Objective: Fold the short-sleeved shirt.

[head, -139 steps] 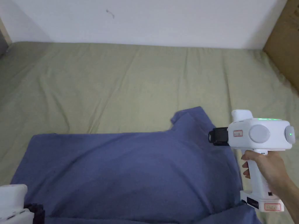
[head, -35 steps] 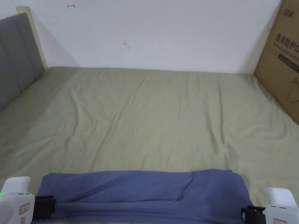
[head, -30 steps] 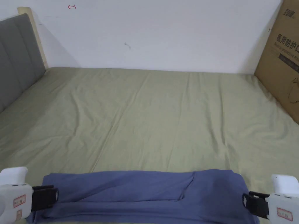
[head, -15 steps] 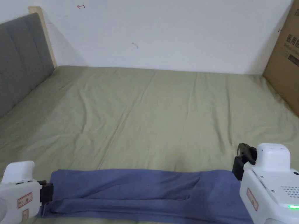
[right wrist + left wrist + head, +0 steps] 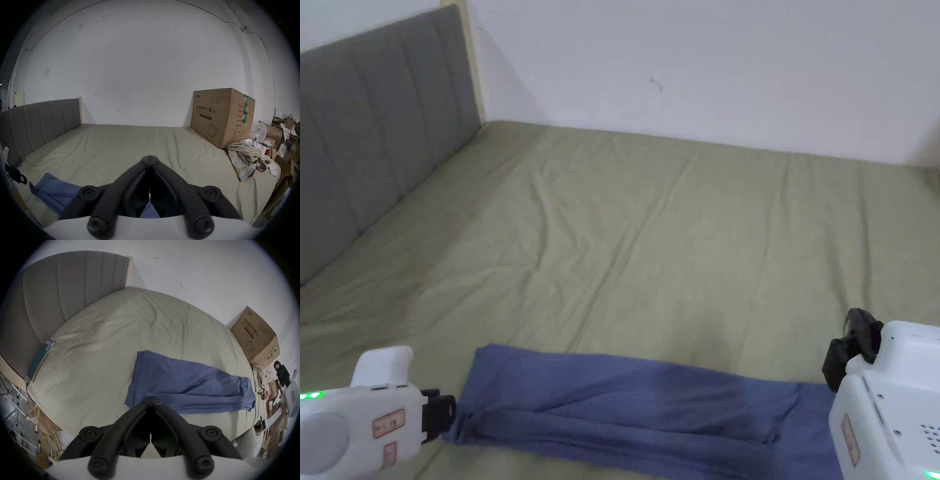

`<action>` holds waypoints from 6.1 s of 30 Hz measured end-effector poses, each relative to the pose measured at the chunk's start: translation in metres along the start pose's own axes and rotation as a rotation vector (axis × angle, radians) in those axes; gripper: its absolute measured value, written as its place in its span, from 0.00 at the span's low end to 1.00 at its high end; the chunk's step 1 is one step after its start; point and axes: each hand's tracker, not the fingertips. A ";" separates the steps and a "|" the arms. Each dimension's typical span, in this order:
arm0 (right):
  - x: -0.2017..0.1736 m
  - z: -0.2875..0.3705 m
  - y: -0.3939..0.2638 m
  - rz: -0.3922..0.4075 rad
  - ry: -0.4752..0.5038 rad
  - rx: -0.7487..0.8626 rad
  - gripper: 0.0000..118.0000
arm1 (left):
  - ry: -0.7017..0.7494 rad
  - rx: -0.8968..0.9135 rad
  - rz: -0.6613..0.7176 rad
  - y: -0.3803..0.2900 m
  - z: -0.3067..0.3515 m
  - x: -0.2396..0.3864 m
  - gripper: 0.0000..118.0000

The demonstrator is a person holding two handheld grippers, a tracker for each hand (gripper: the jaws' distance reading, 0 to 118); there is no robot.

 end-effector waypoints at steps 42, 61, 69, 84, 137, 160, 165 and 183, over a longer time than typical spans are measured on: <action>-0.005 -0.044 -0.004 0.048 0.028 -0.160 0.00 | -0.325 -0.154 0.452 0.030 -0.096 -0.065 0.07; 0.058 -0.024 -0.010 -0.089 0.000 -0.166 0.00 | -0.236 0.016 0.007 0.072 -0.008 0.129 0.07; 0.092 -0.009 -0.007 -0.112 -0.028 -0.123 0.00 | -0.394 -0.119 -0.157 0.037 -0.042 0.254 0.07; 0.116 -0.009 -0.023 -0.180 -0.050 -0.156 0.00 | -0.484 -0.216 -0.094 0.008 -0.087 0.291 0.88; 0.061 0.020 0.008 -0.054 0.035 -0.048 0.00 | -0.500 -0.173 0.153 -0.007 -0.062 0.114 0.43; 0.026 -0.002 0.006 0.047 0.068 -0.135 0.00 | -0.666 -0.319 0.364 -0.018 -0.172 0.111 0.07; 0.026 -0.005 0.007 0.057 0.064 -0.140 0.00 | -0.732 -0.333 0.394 -0.016 -0.168 0.081 0.07; 0.035 0.001 0.000 0.009 0.071 -0.150 0.00 | -0.475 -0.210 0.314 0.033 -0.069 0.036 0.07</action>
